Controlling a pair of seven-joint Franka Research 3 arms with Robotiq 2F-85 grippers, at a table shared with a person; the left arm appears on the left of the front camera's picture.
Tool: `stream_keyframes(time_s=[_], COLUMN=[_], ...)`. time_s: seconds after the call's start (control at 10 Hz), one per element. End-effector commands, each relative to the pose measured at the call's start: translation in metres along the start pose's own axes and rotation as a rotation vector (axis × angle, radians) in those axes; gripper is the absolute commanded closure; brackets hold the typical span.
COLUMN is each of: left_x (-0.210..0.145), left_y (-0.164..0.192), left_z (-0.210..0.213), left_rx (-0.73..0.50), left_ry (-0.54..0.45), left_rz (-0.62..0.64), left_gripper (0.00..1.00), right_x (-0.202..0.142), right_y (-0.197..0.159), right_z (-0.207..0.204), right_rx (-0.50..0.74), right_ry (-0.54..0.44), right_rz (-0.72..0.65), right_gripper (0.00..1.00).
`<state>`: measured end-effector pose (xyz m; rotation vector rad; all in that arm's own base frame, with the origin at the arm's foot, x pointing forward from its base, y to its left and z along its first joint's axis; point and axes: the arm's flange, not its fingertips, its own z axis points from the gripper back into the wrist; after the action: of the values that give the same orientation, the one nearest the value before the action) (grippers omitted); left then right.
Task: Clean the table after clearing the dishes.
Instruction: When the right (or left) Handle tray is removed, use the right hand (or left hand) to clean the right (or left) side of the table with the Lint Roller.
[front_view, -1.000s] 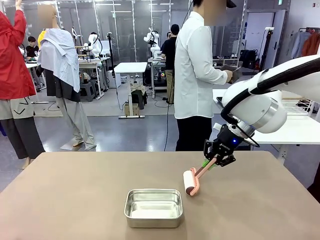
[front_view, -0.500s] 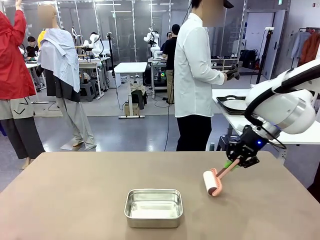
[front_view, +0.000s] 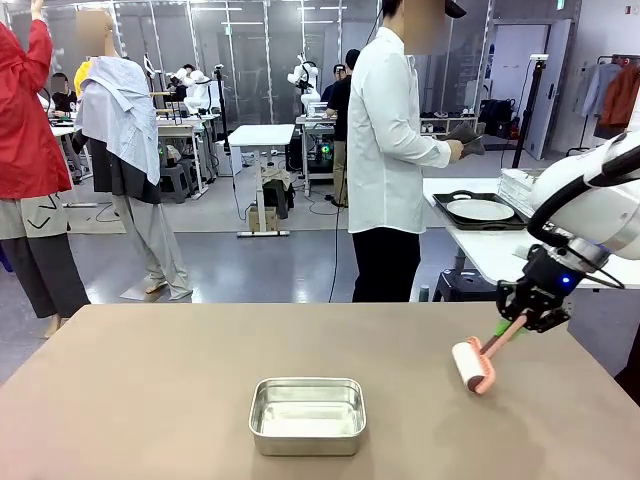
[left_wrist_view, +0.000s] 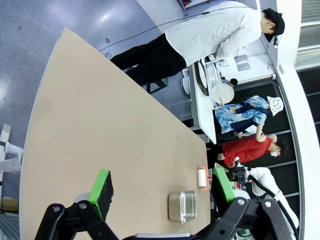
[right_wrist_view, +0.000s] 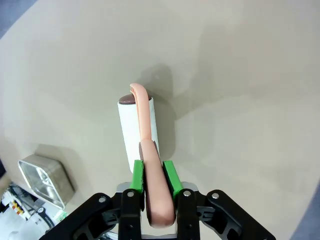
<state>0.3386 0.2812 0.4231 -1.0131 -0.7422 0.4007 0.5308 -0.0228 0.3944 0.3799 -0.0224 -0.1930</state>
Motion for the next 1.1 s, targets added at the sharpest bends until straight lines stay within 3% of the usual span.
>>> stream_keyframes(time_s=[0.0,0.5,1.0], left_x=[0.001,0.001,0.001], left_y=[-0.003,-0.003,-0.003], left_z=[0.004,0.004,0.004], left_rx=[-0.014,-0.014,-0.014], left_ry=[-0.005,-0.005,-0.005], left_rz=[0.018,0.018,0.018], left_gripper=[0.00,0.00,0.00], right_x=[0.002,-0.011,-0.071], right_y=[-0.023,-0.026,0.032], right_z=[-0.015,0.025,0.116], right_rx=[-0.178,-0.436,-0.440], right_ry=[-0.013,-0.082,-0.299], right_rz=[-0.054,-0.138,0.006], right_gripper=[0.78,0.78,0.78])
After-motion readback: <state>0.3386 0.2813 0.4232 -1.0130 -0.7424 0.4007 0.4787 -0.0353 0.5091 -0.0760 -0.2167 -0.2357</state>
